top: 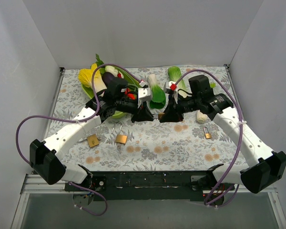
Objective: Lock with the key
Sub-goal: Lock the lock.
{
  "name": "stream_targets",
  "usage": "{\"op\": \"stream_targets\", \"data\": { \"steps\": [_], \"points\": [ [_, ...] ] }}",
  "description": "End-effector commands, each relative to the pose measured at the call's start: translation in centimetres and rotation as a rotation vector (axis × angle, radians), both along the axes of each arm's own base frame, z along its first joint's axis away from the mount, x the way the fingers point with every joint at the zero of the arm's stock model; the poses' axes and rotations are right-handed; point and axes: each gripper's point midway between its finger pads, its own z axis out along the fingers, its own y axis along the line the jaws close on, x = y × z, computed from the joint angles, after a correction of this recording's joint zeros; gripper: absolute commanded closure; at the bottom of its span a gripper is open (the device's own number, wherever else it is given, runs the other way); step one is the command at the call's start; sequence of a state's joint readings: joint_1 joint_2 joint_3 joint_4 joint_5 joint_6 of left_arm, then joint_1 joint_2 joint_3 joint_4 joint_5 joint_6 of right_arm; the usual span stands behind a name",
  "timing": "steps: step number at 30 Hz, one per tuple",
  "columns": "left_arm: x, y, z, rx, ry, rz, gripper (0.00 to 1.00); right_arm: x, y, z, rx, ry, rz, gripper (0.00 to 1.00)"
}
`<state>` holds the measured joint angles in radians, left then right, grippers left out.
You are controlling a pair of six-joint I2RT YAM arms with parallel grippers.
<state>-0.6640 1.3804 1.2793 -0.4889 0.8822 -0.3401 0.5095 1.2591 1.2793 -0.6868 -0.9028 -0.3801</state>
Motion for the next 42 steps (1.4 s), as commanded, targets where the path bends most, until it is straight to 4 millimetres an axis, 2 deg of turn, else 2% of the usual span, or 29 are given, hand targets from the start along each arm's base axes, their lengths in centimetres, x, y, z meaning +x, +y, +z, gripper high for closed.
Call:
{"op": "stream_targets", "data": {
  "steps": [1,6,11,28,33,38,42],
  "points": [
    [-0.8,-1.6,2.4,-0.091,-0.039,-0.062,1.0,-0.7,2.8,1.7,0.094,-0.06,0.093,0.99],
    [-0.9,-2.0,3.0,-0.119,-0.049,-0.073,1.0,-1.3,3.8,0.4,0.088,-0.046,0.119,0.99],
    [-1.4,-2.0,3.2,-0.13,-0.03,-0.091,1.0,-0.1,4.4,0.3,0.083,-0.099,0.079,0.99],
    [-2.3,-2.0,3.4,-0.154,0.003,-0.115,1.0,1.0,3.5,0.7,0.078,-0.252,0.018,0.99],
    [-1.8,-2.2,3.9,-0.174,-0.028,-0.112,1.0,-0.2,3.6,0.4,0.093,-0.197,0.067,0.99],
    [-0.9,-3.0,4.5,-0.206,-0.07,-0.104,1.0,-1.6,4.7,0.3,0.125,-0.123,0.133,0.99],
    [-1.0,-3.4,5.0,-0.227,-0.084,-0.113,1.0,-2.0,5.2,0.1,0.136,-0.098,0.151,0.99]
  ]
}}
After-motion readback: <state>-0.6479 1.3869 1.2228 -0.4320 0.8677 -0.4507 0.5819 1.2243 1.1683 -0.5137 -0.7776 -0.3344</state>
